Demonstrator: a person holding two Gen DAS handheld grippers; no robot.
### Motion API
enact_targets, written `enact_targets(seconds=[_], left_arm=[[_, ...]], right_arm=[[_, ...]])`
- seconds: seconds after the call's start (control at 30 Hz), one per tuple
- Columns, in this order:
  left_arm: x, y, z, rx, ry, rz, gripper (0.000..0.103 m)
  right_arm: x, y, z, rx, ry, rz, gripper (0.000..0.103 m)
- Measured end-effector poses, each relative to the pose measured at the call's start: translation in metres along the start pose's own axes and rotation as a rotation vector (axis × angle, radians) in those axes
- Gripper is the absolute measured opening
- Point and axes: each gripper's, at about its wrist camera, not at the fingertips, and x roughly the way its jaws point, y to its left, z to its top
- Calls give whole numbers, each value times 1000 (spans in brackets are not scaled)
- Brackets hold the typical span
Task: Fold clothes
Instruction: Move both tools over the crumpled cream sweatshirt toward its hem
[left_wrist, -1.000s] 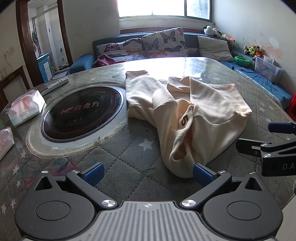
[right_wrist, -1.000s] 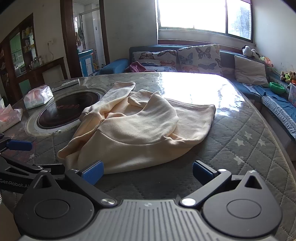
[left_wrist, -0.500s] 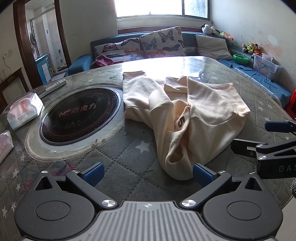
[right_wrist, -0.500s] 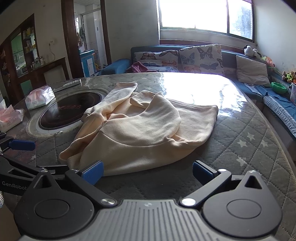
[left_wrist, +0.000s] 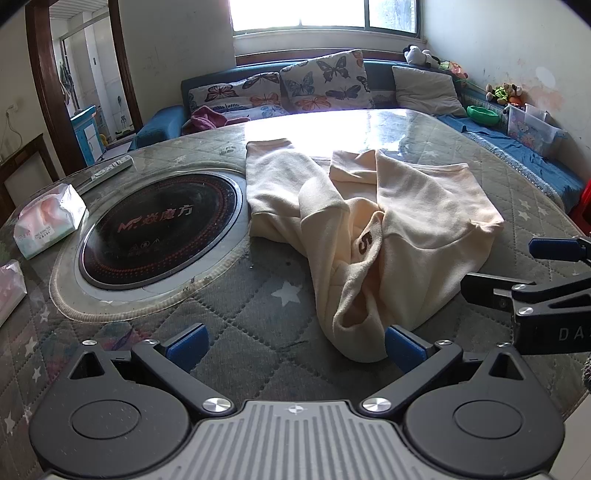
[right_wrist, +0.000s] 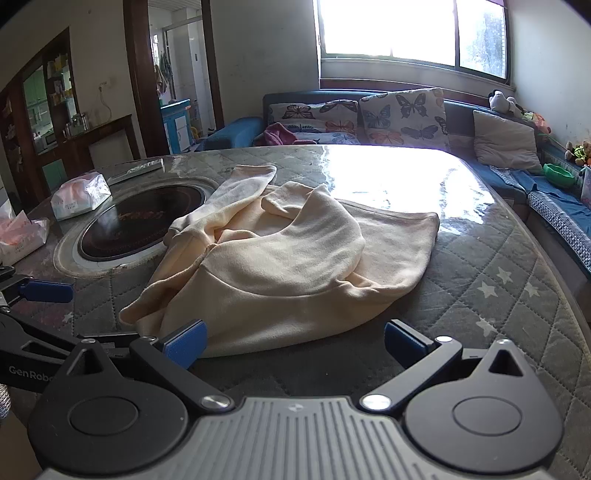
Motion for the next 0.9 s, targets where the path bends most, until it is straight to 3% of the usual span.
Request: enact_targets(seconds=[0.9], left_arm=[[10, 4, 10, 8, 19, 0, 103]], right_arm=[[12, 1, 12, -16, 15, 14, 103]])
